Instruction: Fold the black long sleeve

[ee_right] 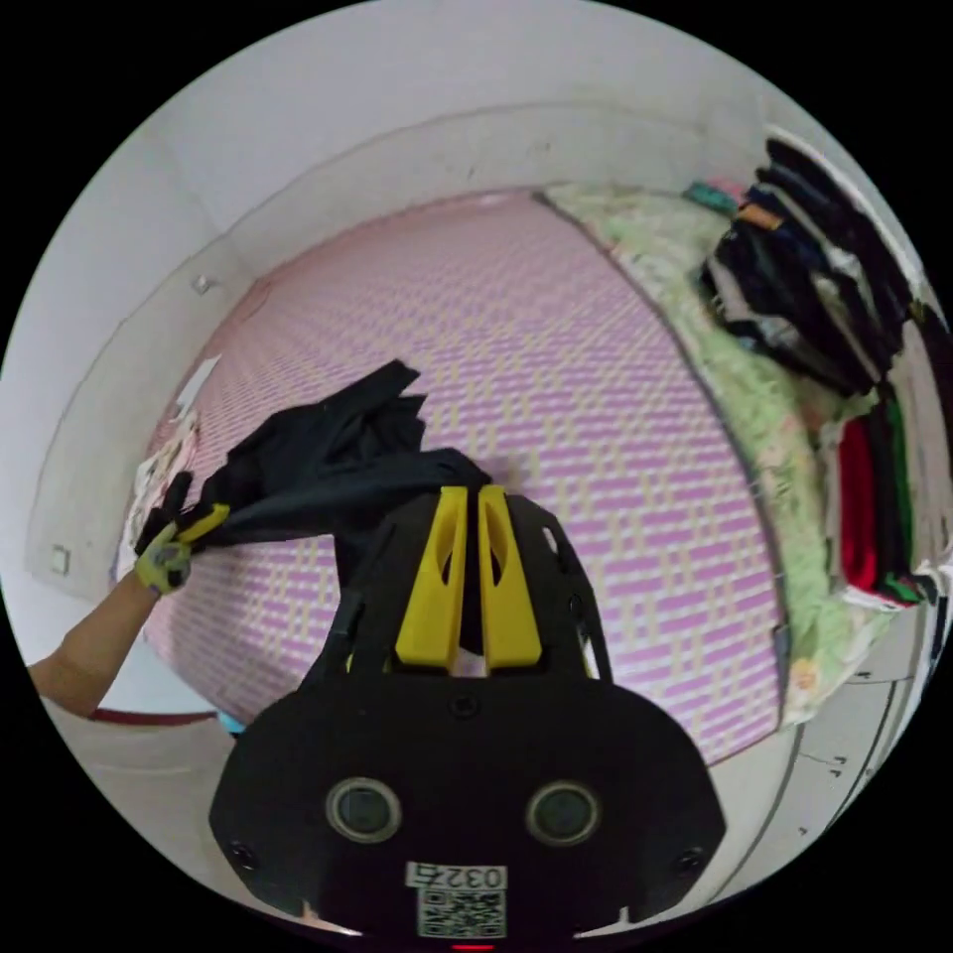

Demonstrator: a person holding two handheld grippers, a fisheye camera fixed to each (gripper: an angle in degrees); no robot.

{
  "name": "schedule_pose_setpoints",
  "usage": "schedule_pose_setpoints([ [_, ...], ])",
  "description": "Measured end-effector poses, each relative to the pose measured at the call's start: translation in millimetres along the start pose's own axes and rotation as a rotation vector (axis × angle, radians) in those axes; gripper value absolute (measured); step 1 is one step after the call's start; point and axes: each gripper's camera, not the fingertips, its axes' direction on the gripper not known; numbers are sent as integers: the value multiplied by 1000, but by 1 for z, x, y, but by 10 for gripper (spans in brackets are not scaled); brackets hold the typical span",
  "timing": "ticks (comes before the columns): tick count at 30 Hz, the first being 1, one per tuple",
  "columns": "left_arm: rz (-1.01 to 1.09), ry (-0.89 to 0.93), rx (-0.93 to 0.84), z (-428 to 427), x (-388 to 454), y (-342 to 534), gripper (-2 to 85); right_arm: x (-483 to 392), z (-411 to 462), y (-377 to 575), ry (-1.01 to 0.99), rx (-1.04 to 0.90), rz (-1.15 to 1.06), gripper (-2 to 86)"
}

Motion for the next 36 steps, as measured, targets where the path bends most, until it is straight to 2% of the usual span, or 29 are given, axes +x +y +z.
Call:
schedule_pose_setpoints([
  [3,15,-92,-35,16,0,22,-9,4,-42,-7,169,141,-16,17],
  [5,39,-94,-52,24,-3,37,-10,16,-43,0,229,136,33,45],
  [8,90,-57,-43,30,0,70,-13,45,-29,34,95,57,168,77],
  [11,169,-126,-50,38,16,102,-13,35,-14,93,72,-12,205,96],
  [14,341,-213,-67,57,60,130,-6,9,15,144,-52,-165,208,111],
  [18,571,-374,-156,121,131,157,-1,-45,28,169,-153,-276,106,124],
  [23,552,-463,-217,184,152,156,-7,-88,46,182,-172,-452,-1,121],
  [26,608,-464,-201,195,161,166,-9,-115,46,192,-116,-465,-88,96],
  [28,635,-458,-198,199,168,172,-9,-141,48,198,48,-467,-236,39],
  [30,660,-496,-158,201,177,178,-9,-151,49,200,128,-470,-343,8],
  [32,672,-540,-120,203,187,182,-9,-143,47,194,173,-455,-360,-2],
  [36,665,-584,-97,205,204,173,-9,-84,36,150,471,-394,-346,-7],
])
